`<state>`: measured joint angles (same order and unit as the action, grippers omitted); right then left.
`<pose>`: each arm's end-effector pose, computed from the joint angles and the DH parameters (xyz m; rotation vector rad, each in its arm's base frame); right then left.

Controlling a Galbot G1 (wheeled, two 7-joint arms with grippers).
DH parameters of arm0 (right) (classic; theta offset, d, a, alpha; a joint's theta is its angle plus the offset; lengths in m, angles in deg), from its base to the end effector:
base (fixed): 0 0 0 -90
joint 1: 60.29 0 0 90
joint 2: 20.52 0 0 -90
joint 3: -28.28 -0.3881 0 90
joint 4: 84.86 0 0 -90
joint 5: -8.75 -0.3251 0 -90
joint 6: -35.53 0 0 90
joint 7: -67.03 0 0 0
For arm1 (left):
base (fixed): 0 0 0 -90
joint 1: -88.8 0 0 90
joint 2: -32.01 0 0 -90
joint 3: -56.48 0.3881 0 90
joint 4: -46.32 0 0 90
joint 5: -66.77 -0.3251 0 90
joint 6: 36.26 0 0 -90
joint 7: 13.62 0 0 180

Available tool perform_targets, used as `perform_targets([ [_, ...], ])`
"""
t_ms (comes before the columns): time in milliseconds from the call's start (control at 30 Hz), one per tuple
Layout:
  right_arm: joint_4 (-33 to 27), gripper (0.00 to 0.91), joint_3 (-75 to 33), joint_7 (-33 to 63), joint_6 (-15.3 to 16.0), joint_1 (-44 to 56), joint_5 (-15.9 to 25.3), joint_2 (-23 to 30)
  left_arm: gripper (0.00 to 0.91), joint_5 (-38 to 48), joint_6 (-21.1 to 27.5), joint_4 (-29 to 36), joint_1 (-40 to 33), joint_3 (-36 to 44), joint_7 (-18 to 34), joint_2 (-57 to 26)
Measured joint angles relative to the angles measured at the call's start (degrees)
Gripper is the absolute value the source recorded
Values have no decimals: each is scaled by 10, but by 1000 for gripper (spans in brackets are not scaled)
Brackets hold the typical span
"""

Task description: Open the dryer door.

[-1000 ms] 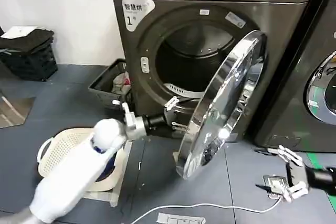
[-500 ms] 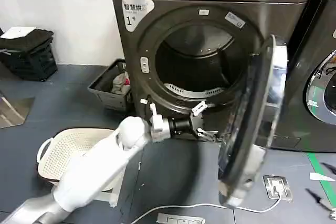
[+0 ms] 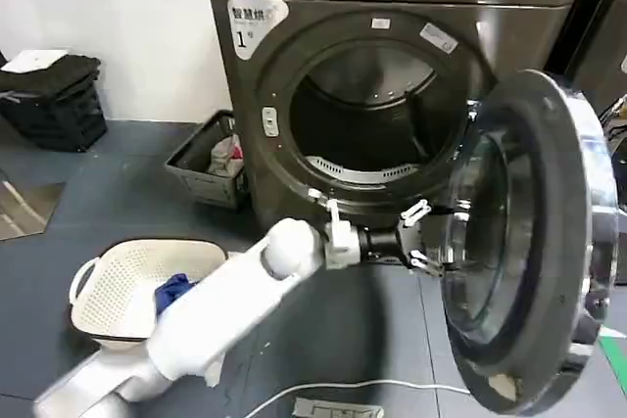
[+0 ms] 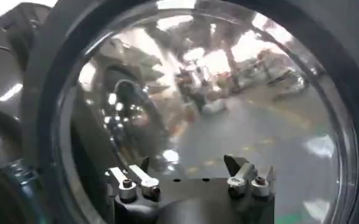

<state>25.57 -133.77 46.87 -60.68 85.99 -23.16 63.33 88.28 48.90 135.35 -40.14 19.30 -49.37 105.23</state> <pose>-0.1492 -0.3176 -0.2124 -0.9259 -2.7847 0.5512 0.4366 -0.1343 -0.2278 1.8963 2.0607 0.4161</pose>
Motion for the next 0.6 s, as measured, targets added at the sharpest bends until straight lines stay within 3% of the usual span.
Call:
perform_targets([
  [67,-2,907,-20,27,16,-7,-3,18,907,0,-2,-14,-8,11,0,14],
  [333,-38,907,-117,84,21,-45,48,73,907,1,-5,-67,-44,45,2,65],
  [467,-65,907,-160,121,25,-63,70,84,907,1,-7,-93,-59,57,4,87],
  [600,-90,907,-194,172,40,-74,67,84,907,-1,-8,-118,-77,67,14,113],
])
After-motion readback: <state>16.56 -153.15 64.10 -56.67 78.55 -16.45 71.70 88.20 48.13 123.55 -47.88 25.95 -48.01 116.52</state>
